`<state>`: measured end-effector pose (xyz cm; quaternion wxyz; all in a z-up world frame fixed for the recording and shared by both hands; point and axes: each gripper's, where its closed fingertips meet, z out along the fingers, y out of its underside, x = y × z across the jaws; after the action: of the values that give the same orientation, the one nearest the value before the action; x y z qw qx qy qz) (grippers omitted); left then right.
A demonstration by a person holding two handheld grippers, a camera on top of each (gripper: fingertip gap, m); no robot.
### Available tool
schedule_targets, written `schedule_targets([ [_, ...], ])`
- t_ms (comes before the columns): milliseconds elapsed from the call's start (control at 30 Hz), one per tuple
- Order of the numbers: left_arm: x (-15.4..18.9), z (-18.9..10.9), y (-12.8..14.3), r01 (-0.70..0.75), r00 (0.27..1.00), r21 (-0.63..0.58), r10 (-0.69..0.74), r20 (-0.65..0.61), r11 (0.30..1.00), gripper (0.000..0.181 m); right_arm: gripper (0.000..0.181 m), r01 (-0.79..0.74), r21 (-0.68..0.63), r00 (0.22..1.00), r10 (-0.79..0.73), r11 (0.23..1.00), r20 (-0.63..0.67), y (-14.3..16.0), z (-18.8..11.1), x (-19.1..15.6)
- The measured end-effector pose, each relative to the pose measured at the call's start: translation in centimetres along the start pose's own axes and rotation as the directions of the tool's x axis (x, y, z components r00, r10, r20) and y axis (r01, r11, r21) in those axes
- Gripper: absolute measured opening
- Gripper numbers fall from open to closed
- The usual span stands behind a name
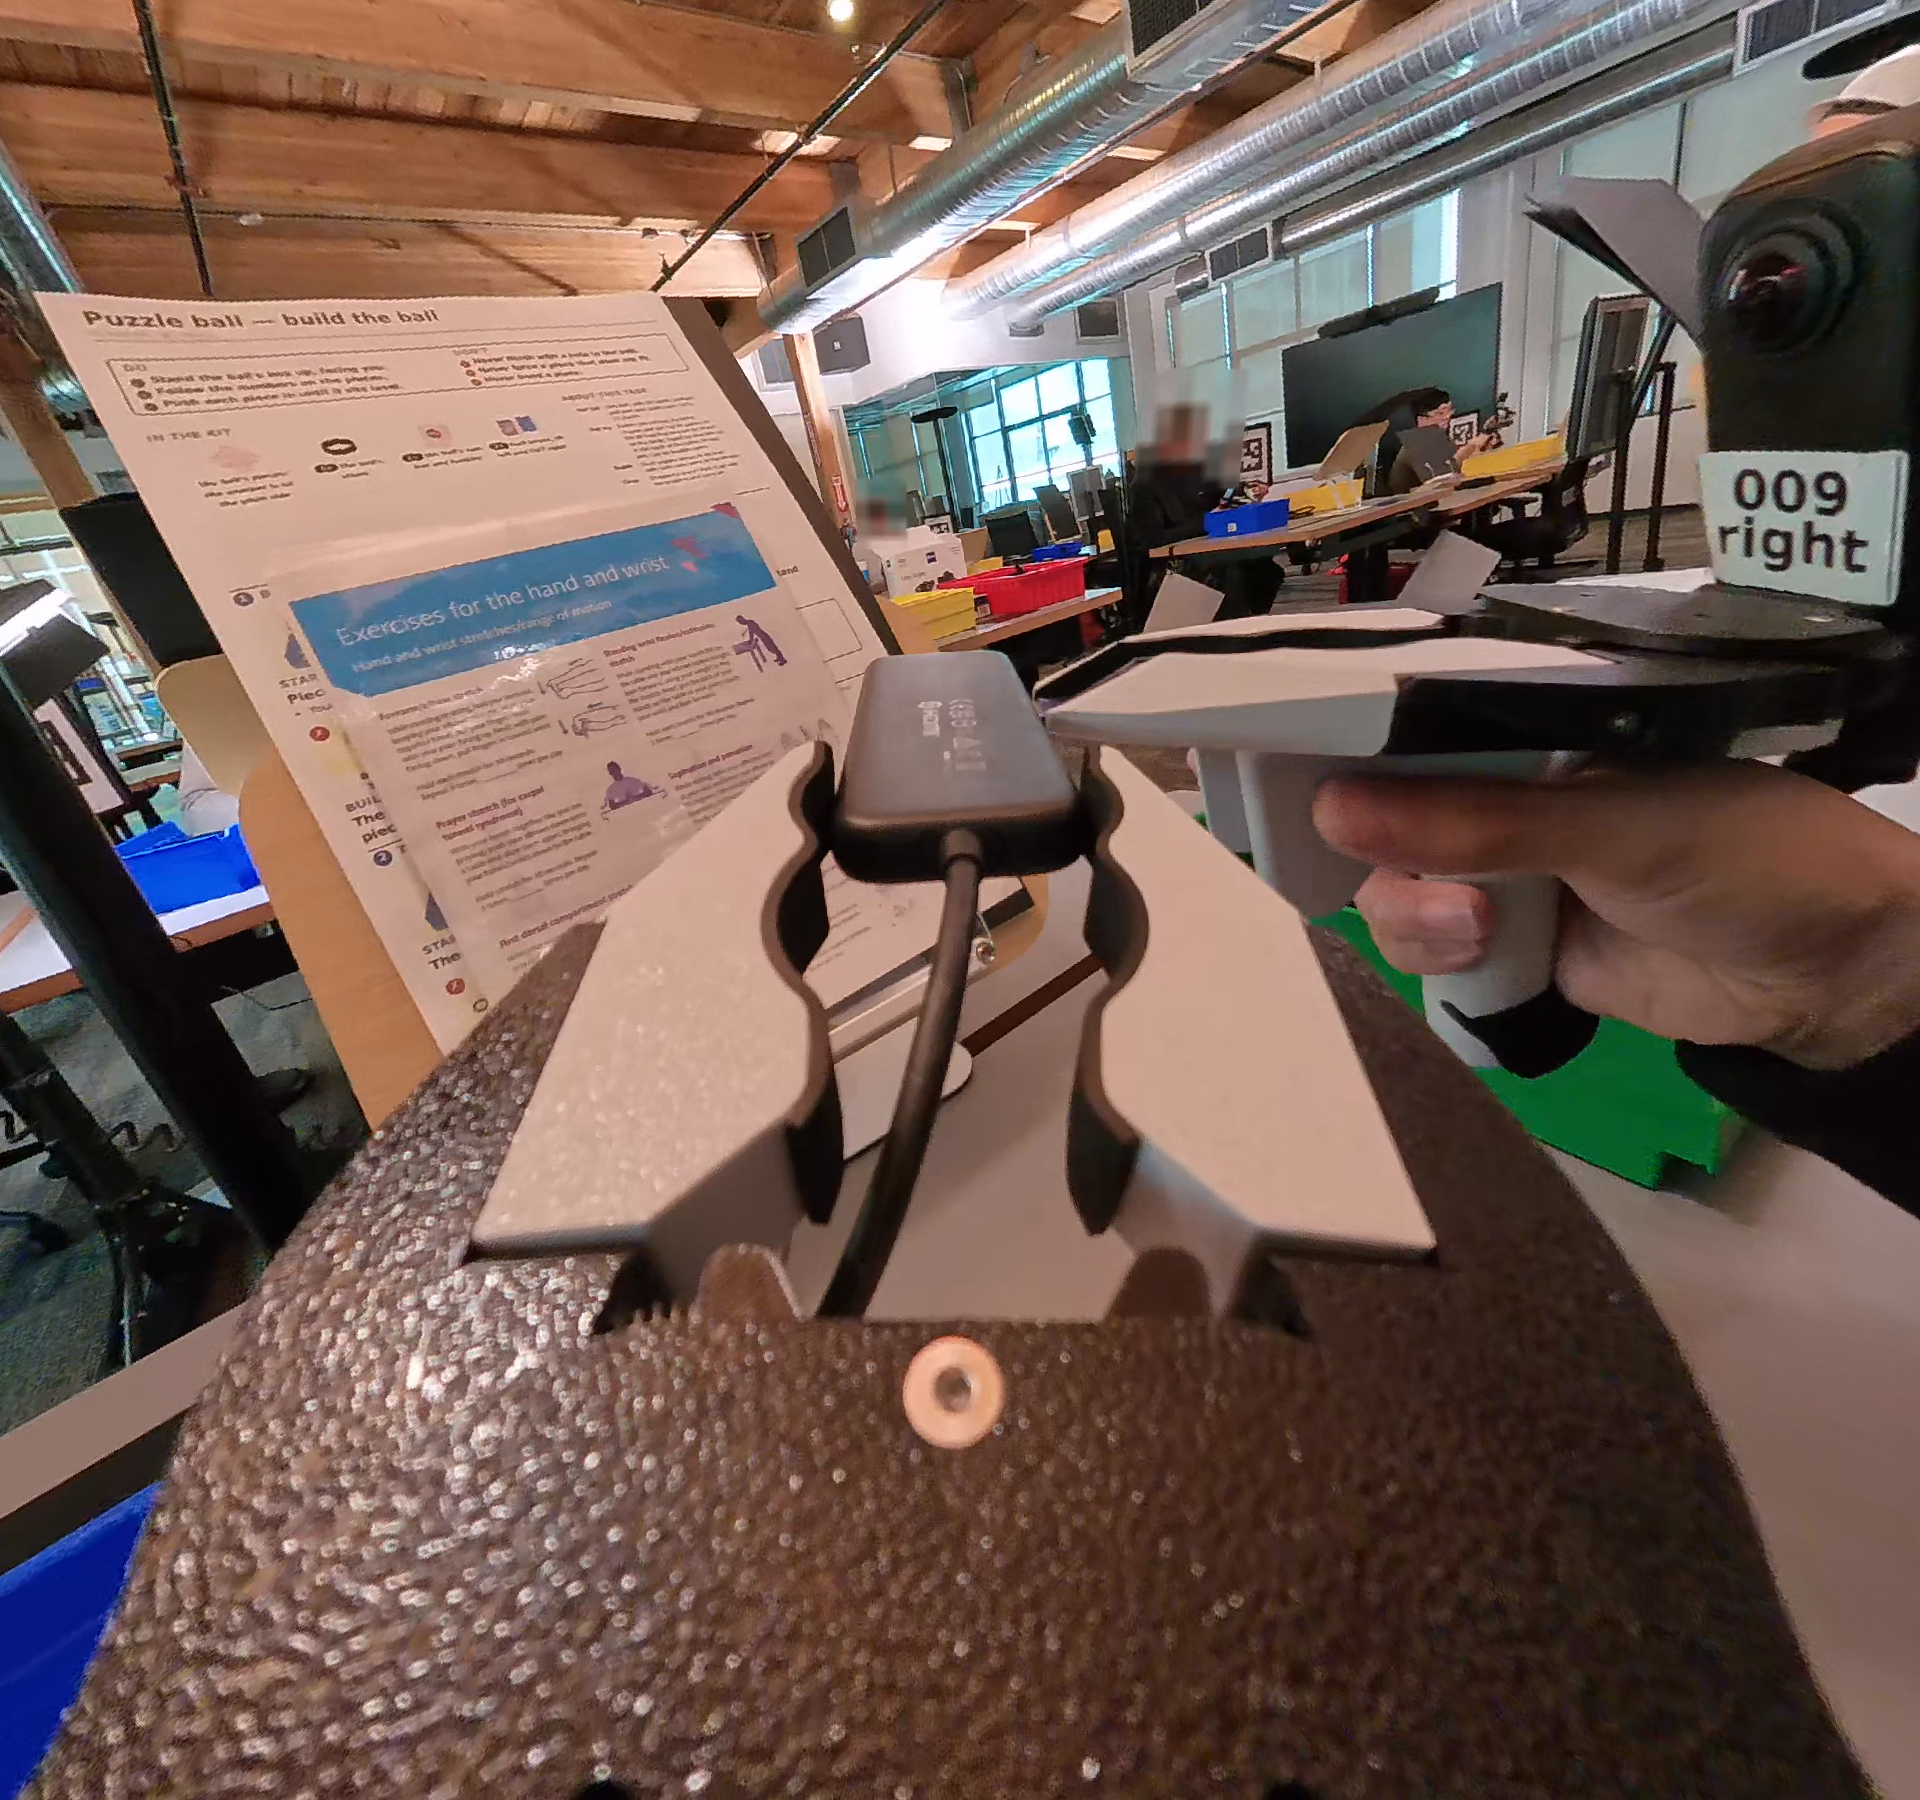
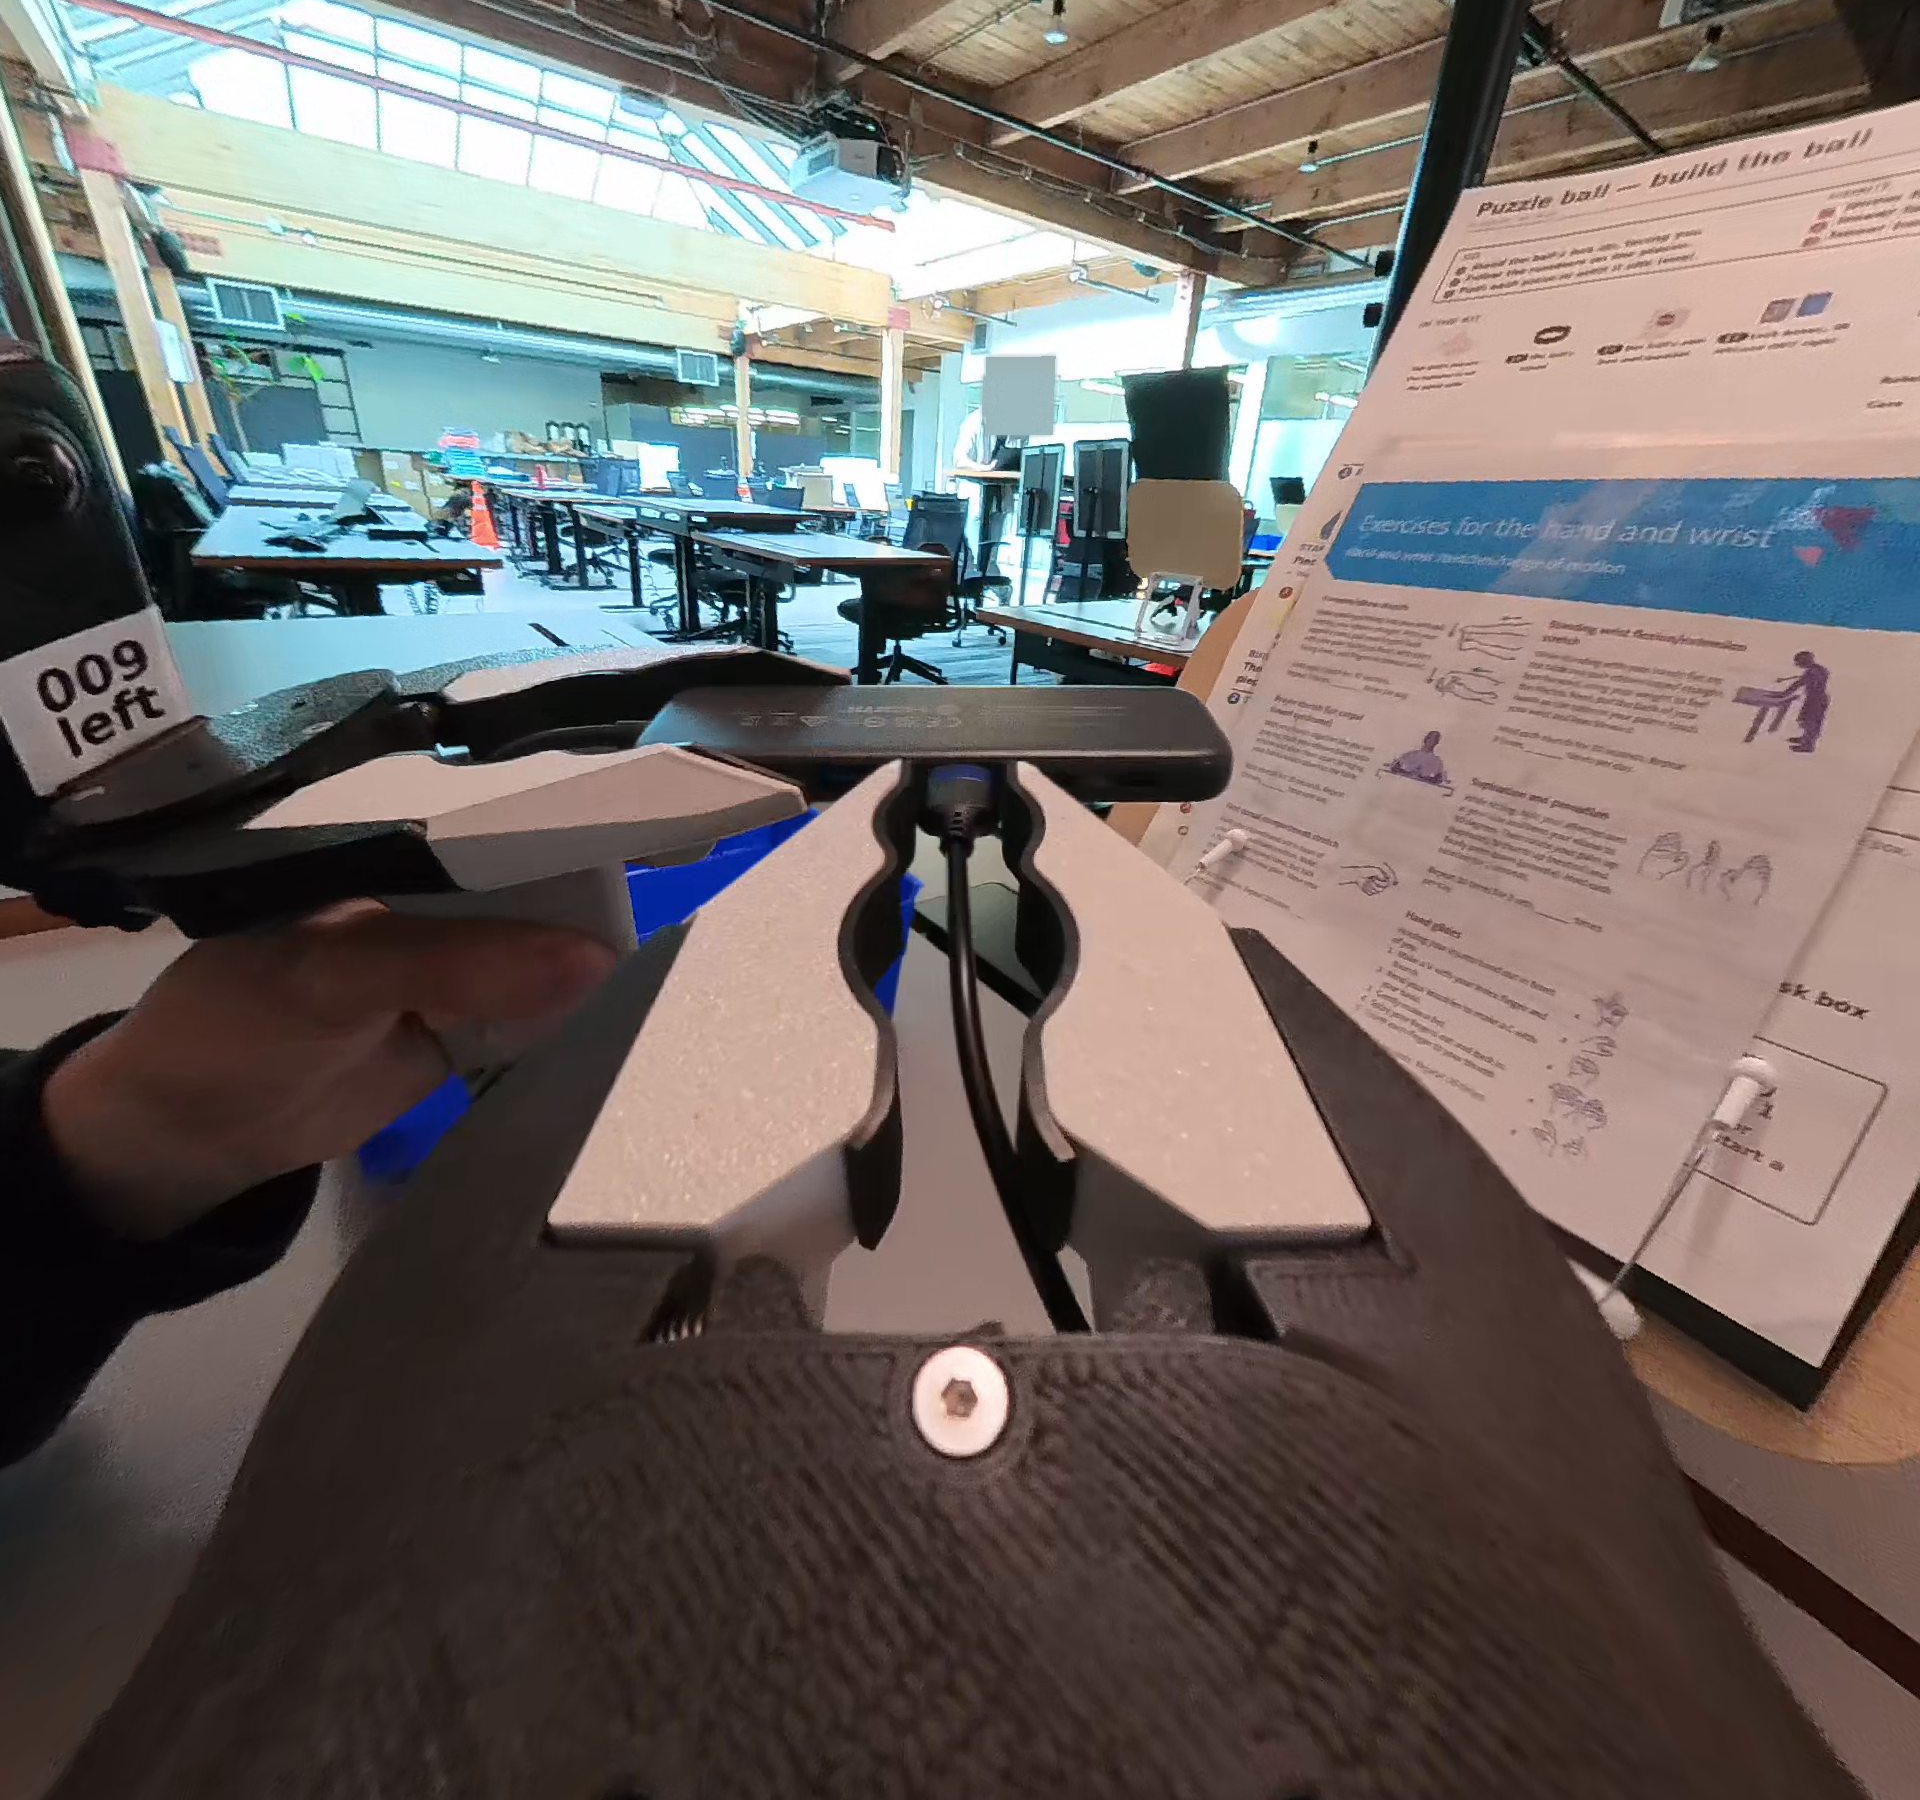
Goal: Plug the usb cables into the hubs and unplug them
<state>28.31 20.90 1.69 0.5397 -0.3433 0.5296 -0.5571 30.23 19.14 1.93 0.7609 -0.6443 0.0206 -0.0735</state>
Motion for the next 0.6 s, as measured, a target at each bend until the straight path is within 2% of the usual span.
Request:
schedule_targets([
  [167,-0.2,0.0,0.1,-0.048,0.998,-0.022,0.049,0.038,0.999,0.046,0.014,0.038,-0.068,0.999,-0.039,0.997,-0.015,0.7,0.3,0.1],
  [367,0.3,-0.4,-1.2,-0.106,0.993,-0.033,0.108,0.048,0.994,0.046,0.014,0.039,-0.087,0.999,-0.040,0.995,0.001,-0.4,-0.3,-0.5],
  [400,-0.4,-0.5,-1.3,-0.121,0.987,-0.040,0.125,0.105,0.992,0.046,0.014,0.050,-0.095,0.999,-0.050,0.994,-0.005,-0.6,-0.6,-0.4],
  [433,-3.2,-1.3,-1.6,-0.176,0.947,-0.060,0.186,0.263,0.983,0.045,0.014,0.067,-0.101,0.997,-0.071,0.993,-0.032,-1.0,-1.1,0.1],
  [467,-5.4,-2.2,-1.9,-0.204,0.915,-0.072,0.217,0.339,0.976,0.045,0.014,0.103,-0.105,0.990,-0.112,0.989,-0.085,-1.7,-2.2,1.2],
  [533,-5.2,-3.4,-4.1,0.002,0.978,0.037,-0.010,0.206,0.999,0.046,0.014,0.159,-0.072,0.966,-0.170,0.985,-0.197,-4.1,-5.5,3.9],
  [567,-4.8,-4.0,-5.6,0.014,0.983,0.095,-0.031,0.182,0.995,0.046,0.014,0.180,-0.049,0.958,-0.186,0.983,-0.219,-5.3,-7.2,4.9],
  [600,-4.7,-4.4,-6.4,-0.041,0.978,0.102,0.019,0.205,0.994,0.045,0.014,0.186,-0.046,0.957,-0.191,0.982,-0.216,-5.7,-8.8,5.6],
])
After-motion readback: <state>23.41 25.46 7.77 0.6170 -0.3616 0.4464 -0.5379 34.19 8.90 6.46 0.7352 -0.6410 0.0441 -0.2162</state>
